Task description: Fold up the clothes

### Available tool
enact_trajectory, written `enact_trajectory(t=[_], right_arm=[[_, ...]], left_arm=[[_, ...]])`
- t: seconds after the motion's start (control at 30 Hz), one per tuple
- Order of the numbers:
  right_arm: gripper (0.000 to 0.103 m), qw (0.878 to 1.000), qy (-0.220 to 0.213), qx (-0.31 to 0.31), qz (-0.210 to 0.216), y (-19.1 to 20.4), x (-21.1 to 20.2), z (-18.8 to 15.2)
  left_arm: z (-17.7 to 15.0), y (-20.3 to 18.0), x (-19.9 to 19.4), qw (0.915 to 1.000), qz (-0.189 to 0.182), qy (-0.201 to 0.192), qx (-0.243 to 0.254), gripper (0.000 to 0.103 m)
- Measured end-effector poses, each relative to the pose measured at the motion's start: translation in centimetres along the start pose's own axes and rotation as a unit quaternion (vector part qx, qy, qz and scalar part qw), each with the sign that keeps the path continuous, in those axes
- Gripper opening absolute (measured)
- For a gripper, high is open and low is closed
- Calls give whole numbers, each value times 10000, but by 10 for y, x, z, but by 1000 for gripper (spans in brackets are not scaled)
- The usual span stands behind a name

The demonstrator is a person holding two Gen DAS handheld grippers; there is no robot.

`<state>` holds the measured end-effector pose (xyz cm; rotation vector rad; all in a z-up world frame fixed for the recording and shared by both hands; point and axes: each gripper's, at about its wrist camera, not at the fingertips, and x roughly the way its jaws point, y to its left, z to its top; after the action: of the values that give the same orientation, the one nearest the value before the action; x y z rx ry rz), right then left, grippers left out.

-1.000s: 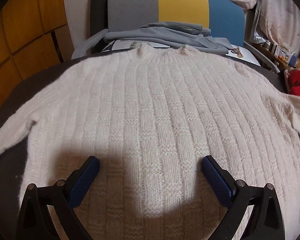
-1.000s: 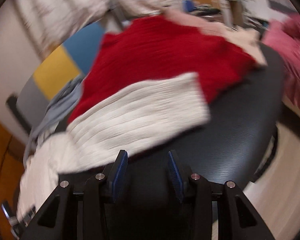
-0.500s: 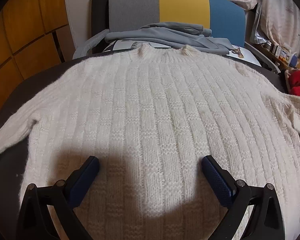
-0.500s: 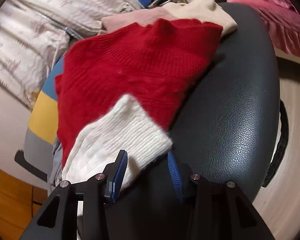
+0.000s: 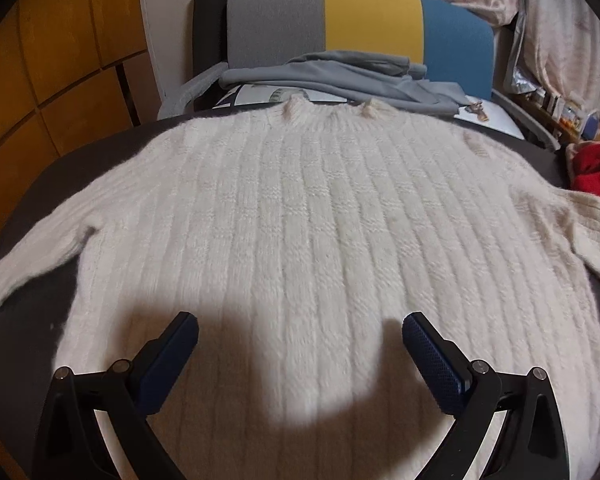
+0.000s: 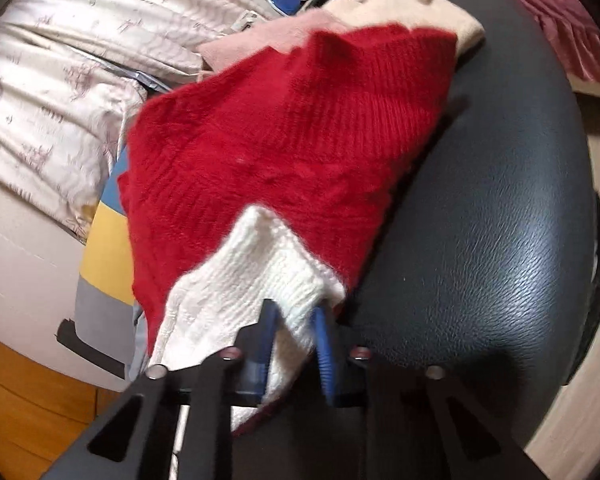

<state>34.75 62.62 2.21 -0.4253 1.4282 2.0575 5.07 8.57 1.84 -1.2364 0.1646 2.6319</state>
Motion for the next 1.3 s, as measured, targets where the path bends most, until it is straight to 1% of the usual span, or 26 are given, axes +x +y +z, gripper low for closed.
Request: enact_trajectory(t=[0.07, 0.23, 0.33, 0.43, 0.53, 0.6, 0.7, 0.8, 0.83, 0.9, 0.93, 0.97, 1.0, 1.07, 1.1, 1.2, 1.27, 1.3], right_arm=[[8, 10000, -69, -45, 42, 5, -8, 3], [7, 9976, -189, -460, 486, 37, -31, 0], [7, 9951, -104, -534, 830, 58, -37, -11], [7, 9903, 247, -771, 1132, 86, -32, -36], [7, 9804, 755, -1090, 1458, 118, -15, -76], [7, 9706, 1136, -1337, 1649, 136, -4, -107], [4, 9506, 1767, -1815, 1797, 152, 14, -166], [4, 9356, 2212, -2199, 1652, 160, 39, -210], [4, 9303, 2350, -2319, 1597, 162, 47, -224], [8, 9243, 2536, -2449, 1465, 154, 52, -238], [8, 9234, 2570, -2475, 1415, 151, 52, -236], [16, 9231, 2576, -2510, 1360, 148, 51, -233], [25, 9259, 2434, -2592, 1275, 145, 44, -229], [25, 9308, 2144, -2751, 1091, 138, 31, -220], [25, 9342, 2003, -2803, 931, 131, 24, -214], [26, 9421, 1894, -2681, 681, 109, 14, -195], [26, 9469, 1867, -2555, 563, 95, 12, -184], [26, 9482, 1872, -2510, 539, 92, 15, -179]], left_arm=[[-6, -3, -5, 9999, -92, -35, 93, 103], [-16, -12, -4, 9992, -162, 23, 373, 103], [-14, -10, -3, 9995, -229, 91, 219, 103], [-12, -10, -2, 9994, -296, 144, 133, 103], [-9, -15, -10, 9980, -624, 73, 36, 103], [-3, -25, -19, 9947, -1030, 8, -13, 103], [11, -47, -30, 9870, -1608, -30, 61, 103], [24, -76, -35, 9781, -2072, 10, 212, 103], [28, -86, -36, 9770, -2110, 19, 318, 103], [35, -106, -36, 9743, -2187, 37, 529, 103], [37, -114, -36, 9728, -2237, 64, 592, 103], [40, -123, -35, 9713, -2286, 91, 655, 103], [43, -131, -34, 9696, -2334, 118, 719, 103], [47, -150, -34, 9661, -2439, 151, 831, 103], [49, -163, -33, 9629, -2531, 186, 915, 103], [52, -207, -29, 9522, -2766, 322, 1257, 103], [53, -242, -22, 9468, -2775, 421, 1575, 103], [54, -256, -20, 9453, -2752, 389, 1709, 103]])
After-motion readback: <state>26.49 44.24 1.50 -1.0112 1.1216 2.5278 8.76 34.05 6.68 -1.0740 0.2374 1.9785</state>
